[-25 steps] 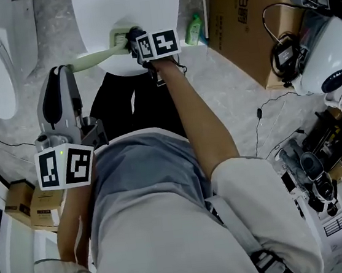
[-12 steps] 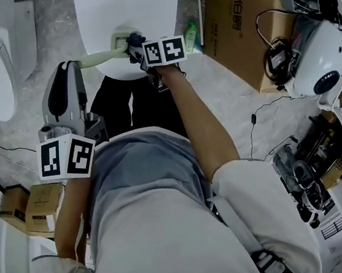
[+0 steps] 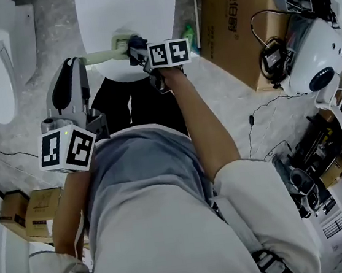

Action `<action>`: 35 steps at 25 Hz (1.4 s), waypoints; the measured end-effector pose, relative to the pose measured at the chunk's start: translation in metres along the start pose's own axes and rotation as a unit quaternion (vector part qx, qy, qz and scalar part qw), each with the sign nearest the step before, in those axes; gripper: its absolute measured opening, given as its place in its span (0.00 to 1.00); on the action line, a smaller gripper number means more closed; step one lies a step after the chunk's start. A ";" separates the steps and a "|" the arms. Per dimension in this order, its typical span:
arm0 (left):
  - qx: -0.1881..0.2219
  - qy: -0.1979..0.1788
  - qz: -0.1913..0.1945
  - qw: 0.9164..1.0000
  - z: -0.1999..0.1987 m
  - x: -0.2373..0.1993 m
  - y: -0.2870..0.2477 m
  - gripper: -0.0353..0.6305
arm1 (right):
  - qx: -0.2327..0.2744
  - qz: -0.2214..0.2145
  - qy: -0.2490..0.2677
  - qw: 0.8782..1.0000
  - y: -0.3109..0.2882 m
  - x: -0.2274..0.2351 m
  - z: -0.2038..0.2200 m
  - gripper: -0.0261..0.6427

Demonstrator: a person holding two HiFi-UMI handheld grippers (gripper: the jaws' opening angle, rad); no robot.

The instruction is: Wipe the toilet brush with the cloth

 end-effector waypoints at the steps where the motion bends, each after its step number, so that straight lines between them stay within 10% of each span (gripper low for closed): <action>1: 0.002 0.001 0.002 1.000 0.000 0.000 0.000 0.05 | 0.000 -0.001 0.001 1.000 0.002 -0.002 0.000 0.20; 35: 0.002 -0.012 0.038 0.999 0.000 0.003 0.000 0.05 | -0.010 -0.037 0.018 0.999 0.066 -0.061 -0.013 0.19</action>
Point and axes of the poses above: the fingertips, and each gripper's own axes: y backward along the fingers, x to its right, z out of its underside, the point moved 9 cm from there along y, backward along the fingers, and after that the axes turned 1 degree about -y, right-handed, at the moved point
